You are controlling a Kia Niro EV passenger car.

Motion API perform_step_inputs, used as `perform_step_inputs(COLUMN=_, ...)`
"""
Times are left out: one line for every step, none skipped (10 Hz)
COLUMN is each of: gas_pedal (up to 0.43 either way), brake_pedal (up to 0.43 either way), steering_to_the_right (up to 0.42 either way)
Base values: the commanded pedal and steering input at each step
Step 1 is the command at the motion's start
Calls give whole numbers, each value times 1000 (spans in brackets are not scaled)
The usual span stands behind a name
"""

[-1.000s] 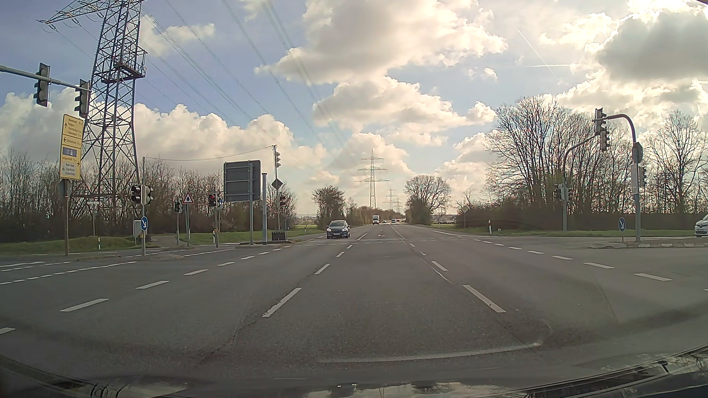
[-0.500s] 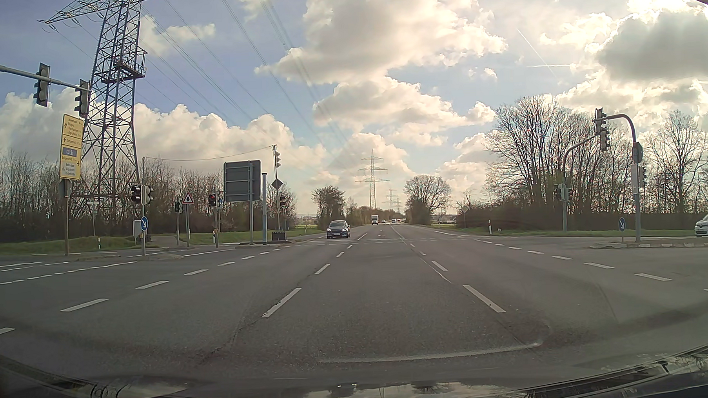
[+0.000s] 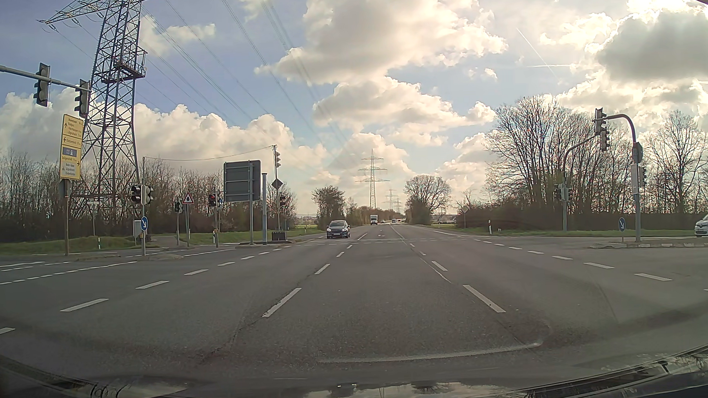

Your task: Follow the waypoints while adhering to traffic rules and regulations

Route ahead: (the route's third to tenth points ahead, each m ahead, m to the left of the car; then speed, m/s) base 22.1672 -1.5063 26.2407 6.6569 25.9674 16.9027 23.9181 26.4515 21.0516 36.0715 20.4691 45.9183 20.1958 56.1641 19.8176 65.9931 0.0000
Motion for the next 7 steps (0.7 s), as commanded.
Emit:
perform_step_inputs(gas_pedal=0, brake_pedal=280, steering_to_the_right=-1)
perform_step_inputs(gas_pedal=0, brake_pedal=287, steering_to_the_right=-1)
perform_step_inputs(gas_pedal=0, brake_pedal=280, steering_to_the_right=-1)
perform_step_inputs(gas_pedal=0, brake_pedal=280, steering_to_the_right=-1)
perform_step_inputs(gas_pedal=0, brake_pedal=287, steering_to_the_right=-1)
perform_step_inputs(gas_pedal=0, brake_pedal=280, steering_to_the_right=-1)
perform_step_inputs(gas_pedal=0, brake_pedal=280, steering_to_the_right=-1)
